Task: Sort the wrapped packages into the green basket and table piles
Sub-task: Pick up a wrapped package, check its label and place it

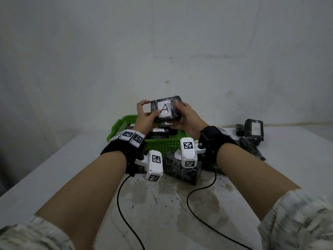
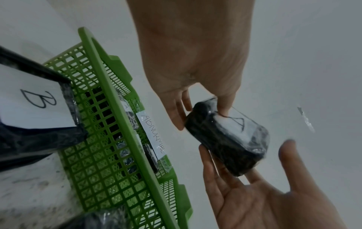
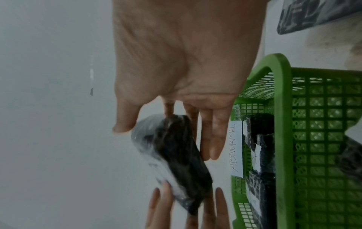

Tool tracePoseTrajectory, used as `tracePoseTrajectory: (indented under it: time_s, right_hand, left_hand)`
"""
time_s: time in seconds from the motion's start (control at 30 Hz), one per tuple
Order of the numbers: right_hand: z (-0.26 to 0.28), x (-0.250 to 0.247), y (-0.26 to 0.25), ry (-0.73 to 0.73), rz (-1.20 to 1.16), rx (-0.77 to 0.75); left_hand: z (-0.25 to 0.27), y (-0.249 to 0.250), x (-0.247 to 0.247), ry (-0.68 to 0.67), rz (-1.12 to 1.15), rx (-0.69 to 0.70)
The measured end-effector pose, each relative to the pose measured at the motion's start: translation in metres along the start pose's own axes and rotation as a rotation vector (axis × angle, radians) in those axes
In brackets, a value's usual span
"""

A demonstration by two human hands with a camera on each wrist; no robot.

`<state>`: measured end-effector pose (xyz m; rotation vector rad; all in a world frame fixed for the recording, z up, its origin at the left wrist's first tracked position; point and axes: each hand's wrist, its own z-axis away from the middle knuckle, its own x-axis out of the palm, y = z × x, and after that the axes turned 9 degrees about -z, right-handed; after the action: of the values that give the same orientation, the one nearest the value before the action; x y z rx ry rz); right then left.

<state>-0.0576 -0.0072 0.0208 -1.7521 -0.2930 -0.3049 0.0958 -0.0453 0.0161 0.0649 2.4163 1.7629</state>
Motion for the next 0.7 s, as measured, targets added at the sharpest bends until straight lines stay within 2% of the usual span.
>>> tracePoseTrajectory:
  time_s: [0.1,0.3,0.43,0.6,0.7]
  right_hand:
    - [0.002,-0.003,-0.003,-0.017,-0.03,0.008]
    - [0.004,-0.001,-0.004,-0.058,-0.036,-0.03]
    - [0.003,0.002,-0.004,-0.02,0.049,-0.096]
    - [0.003,0.002,-0.001,-0.093,0.138,-0.039]
    - [0.003,0.002,0.003,-0.08,0.197,-0.055]
  left_hand:
    - [-0.004,0.0,0.0,-0.024,-0.084,0.0]
    - [0.003,0.008,0.006,-0.143,0.08,0.007]
    - [0.006,0.011,0.007,-0.131,0.102,-0.038]
    - [0.003,0.013,0.005,-0.113,0.11,-0.082]
    - [0.002,0.011,0.005,-0.089,0.08,-0.101]
